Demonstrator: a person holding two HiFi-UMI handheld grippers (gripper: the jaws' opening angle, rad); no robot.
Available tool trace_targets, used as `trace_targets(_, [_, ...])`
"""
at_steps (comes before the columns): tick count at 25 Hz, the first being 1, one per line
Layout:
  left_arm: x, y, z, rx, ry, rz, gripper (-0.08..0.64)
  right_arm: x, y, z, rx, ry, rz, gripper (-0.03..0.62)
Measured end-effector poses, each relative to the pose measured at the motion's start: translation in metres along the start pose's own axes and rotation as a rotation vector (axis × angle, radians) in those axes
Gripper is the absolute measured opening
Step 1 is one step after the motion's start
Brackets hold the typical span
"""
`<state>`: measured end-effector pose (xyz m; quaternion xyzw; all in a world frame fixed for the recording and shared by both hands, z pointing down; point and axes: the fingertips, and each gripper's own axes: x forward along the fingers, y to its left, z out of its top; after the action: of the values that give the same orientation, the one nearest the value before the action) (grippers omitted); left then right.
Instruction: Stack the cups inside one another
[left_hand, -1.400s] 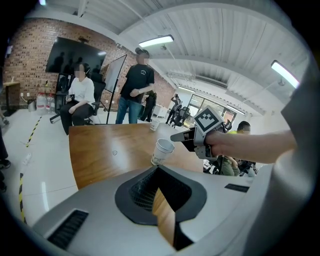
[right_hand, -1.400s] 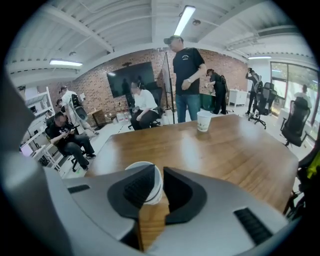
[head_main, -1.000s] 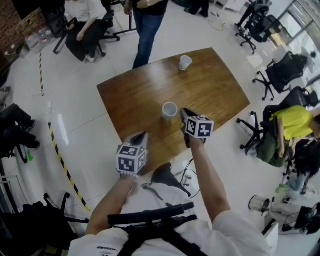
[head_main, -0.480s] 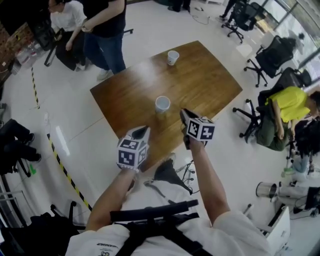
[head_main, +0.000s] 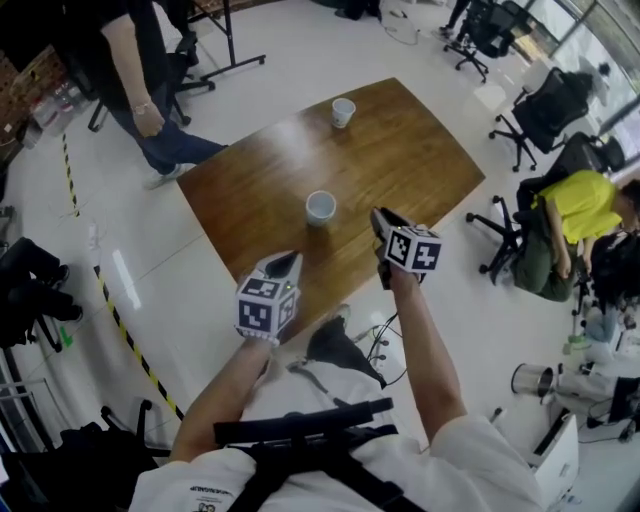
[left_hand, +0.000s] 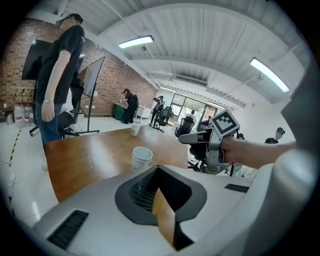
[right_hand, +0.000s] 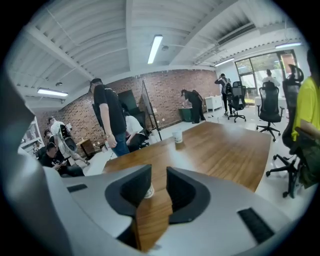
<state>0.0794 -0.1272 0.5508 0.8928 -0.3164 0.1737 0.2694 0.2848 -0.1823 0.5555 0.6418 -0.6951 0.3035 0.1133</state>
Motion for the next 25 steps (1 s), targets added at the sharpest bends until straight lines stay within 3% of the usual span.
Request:
trace_targets(4, [0.008, 0.002, 0.002, -0.031, 0.000, 0.027, -0.005, 0.019, -0.025, 0.022, -0.011, 0.000, 0.006, 0.136])
trace_targets(15, [0.030, 0.017, 0.052, -0.093, -0.090, 0.142, -0.005, 0.098, -0.061, 0.102, -0.110, 0.013, 0.073, 0.156])
trace_targets(25, [0.105, 0.007, 0.122, -0.089, -0.097, 0.212, -0.003, 0.184, -0.075, 0.149, -0.211, 0.089, 0.159, 0.156])
